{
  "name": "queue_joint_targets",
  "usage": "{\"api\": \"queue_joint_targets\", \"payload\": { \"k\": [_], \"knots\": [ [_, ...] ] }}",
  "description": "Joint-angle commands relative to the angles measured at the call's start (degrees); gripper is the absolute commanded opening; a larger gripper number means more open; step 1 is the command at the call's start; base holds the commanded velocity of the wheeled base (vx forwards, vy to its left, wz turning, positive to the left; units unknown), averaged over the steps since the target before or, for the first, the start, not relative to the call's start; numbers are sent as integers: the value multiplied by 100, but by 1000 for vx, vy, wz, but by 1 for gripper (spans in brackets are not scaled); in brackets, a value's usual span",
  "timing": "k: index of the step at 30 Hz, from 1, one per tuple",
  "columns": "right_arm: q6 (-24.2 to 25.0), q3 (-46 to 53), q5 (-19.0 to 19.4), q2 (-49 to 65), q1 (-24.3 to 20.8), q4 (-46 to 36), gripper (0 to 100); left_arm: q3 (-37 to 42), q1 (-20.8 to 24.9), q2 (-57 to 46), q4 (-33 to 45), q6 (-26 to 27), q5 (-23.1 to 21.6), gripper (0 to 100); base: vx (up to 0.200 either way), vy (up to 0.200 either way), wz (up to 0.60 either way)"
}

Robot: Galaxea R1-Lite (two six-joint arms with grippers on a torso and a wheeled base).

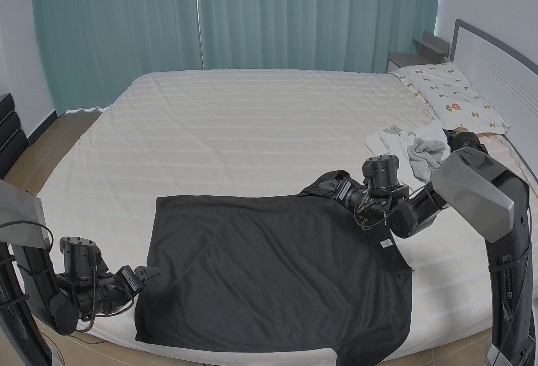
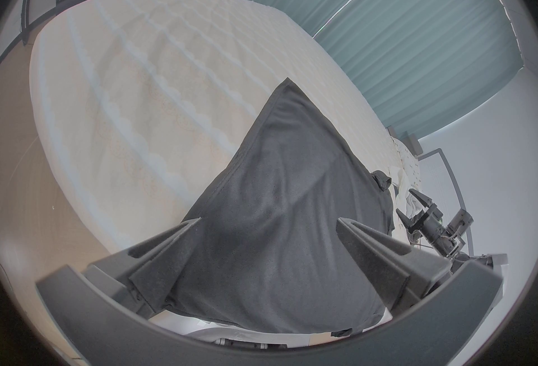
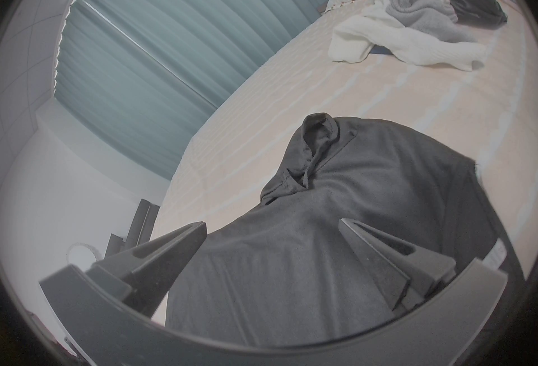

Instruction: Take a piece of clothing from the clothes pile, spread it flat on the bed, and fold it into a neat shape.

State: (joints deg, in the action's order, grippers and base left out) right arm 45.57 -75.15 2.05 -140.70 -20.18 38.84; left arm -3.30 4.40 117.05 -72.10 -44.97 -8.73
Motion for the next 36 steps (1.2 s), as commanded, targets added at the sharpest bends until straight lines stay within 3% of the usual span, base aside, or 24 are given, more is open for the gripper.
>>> {"api": "queue_joint_targets", "payload": {
  "k": [1, 7, 21, 30, 31, 36],
  "knots": [
    [242, -957, -3, -783, 5, -439, 100, 14, 17, 292, -112, -38, -6, 100, 0, 0, 0],
    [655, -1810, -11, -1100, -4, -1080, 100, 49, 8, 300, -112, -47, 3, 100, 0, 0, 0],
    [681, -2715, -73, -1609, -13, -1071, 100, 84, 8, 344, -112, -56, 12, 100, 0, 0, 0],
    [717, -3568, -354, -2163, -4, -1151, 100, 111, 8, 344, -112, -56, 12, 100, 0, 0, 0],
    [717, -3629, -372, -2198, -4, -1124, 0, 111, 8, 344, -112, -56, 12, 100, 0, 0, 0],
    [717, -3822, -468, -2268, -4, -1168, 0, 111, 8, 344, -121, -56, 12, 100, 0, 0, 0]
  ]
}}
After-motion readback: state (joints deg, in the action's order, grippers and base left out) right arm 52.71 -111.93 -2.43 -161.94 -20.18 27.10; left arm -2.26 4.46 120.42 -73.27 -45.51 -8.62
